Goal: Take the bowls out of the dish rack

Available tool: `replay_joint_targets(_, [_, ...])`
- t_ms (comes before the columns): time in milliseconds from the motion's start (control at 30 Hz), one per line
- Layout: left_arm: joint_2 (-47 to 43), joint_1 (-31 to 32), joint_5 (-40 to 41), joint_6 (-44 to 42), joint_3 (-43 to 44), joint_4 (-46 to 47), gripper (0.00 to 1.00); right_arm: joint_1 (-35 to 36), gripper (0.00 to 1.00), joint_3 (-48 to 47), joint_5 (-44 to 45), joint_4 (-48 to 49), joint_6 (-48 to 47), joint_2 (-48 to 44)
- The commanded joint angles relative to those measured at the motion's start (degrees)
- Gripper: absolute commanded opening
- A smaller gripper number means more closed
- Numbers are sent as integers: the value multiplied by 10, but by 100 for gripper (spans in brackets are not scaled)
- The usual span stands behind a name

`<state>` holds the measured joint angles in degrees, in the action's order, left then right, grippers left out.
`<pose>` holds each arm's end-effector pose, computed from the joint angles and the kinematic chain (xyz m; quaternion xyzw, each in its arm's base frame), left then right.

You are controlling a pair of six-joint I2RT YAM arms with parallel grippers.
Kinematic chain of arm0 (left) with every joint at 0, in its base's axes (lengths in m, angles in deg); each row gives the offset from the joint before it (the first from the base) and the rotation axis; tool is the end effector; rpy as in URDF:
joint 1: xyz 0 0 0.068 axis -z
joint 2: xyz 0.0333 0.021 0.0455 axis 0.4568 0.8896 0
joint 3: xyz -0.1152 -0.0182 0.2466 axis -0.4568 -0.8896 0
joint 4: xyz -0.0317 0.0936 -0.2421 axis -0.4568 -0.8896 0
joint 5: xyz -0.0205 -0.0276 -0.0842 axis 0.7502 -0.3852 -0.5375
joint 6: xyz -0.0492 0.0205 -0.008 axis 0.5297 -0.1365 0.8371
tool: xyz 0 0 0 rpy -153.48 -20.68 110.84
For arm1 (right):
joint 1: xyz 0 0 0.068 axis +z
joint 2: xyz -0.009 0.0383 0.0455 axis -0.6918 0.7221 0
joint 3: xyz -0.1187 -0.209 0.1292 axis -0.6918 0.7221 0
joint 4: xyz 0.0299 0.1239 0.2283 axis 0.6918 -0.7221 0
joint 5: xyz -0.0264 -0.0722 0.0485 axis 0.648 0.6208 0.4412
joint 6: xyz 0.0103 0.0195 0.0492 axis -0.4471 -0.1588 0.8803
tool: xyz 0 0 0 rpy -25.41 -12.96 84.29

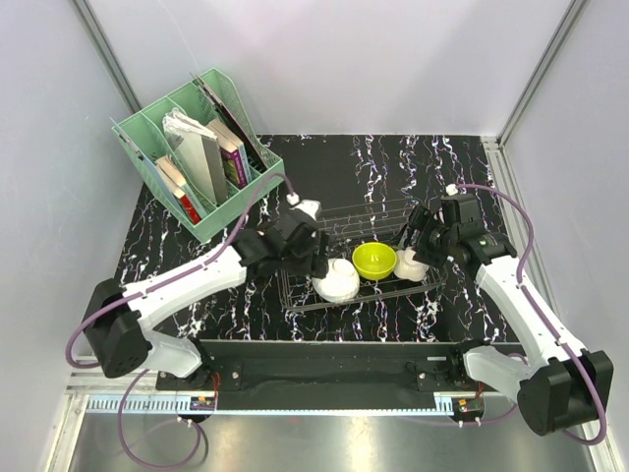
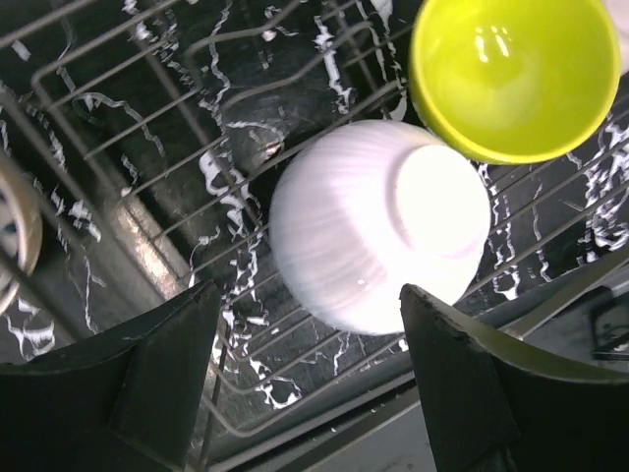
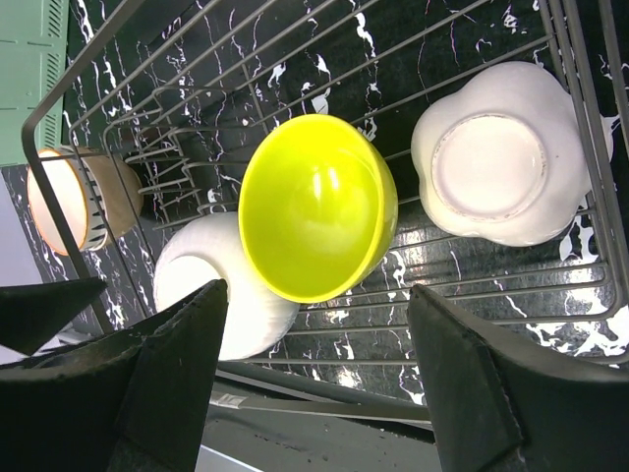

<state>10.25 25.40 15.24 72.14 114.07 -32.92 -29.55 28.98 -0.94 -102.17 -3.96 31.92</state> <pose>0.1810 -0.2281 0.2763 0.1362 0.9323 -0.1727 0.2871 0.2103 0.0611 0.2828 0.1384 0.9152 0.2449 0.2885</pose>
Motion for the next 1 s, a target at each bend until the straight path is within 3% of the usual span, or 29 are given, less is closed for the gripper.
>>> replay_joint_targets(0, [-49,-35,-51,74,-5,6,79,-1,82,-7,-14,29,0,9])
replay_joint_targets(467, [24,-70,-133,167,-5,-31,79,-1,81,-15,-4,26,-6,25])
replay_joint_targets(700, [22,-74,-124,213,-26,-36,80,-1,80,-16,-4,27,-6,28])
replay_joint_targets(967, [39,-87,-171,248,-48,15,80,-1,80,-16,-1,27,-8,26])
